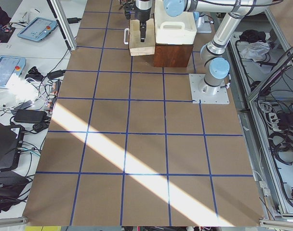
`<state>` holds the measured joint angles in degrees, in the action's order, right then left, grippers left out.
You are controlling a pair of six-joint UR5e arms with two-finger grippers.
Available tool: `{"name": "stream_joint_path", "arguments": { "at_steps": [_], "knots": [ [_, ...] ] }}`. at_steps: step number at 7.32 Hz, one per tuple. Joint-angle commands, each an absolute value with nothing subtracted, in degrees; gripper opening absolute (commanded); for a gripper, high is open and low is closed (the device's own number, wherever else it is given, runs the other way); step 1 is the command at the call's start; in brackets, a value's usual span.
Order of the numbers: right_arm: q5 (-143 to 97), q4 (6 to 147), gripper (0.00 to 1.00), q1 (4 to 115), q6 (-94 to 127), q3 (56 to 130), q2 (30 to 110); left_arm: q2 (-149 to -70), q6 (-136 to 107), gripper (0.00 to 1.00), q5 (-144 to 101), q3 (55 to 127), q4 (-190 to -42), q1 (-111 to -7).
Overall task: Put scissors in drawer and close it
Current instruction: 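Lower the right gripper over the scissors and close on the handles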
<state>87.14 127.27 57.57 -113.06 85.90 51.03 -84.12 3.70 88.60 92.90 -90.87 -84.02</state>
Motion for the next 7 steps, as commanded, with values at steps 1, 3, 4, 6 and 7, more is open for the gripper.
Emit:
{"name": "stream_joint_path", "arguments": {
  "at_steps": [1,3,4,6,7],
  "knots": [
    [87.9,127.3,0.58,57.6,-112.7,85.9,51.1,-84.4,3.3,1.00,88.3,92.9,-90.6,-84.0],
    [88.1,127.3,0.38,57.6,-112.6,85.9,51.0,-84.4,3.7,1.00,88.5,92.9,-90.6,-84.0],
    [88.8,127.3,0.24,57.6,-112.6,85.9,51.1,-84.3,3.7,1.00,88.6,92.9,-90.6,-84.0],
    [89.3,127.2,0.08,57.6,-112.2,84.8,51.2,-84.3,3.7,1.00,88.5,92.9,-90.6,-84.0],
    [89.1,126.2,0.02,57.7,-111.5,83.5,51.7,-84.3,3.7,1.00,88.6,92.9,-90.6,-84.0]
  ]
}}
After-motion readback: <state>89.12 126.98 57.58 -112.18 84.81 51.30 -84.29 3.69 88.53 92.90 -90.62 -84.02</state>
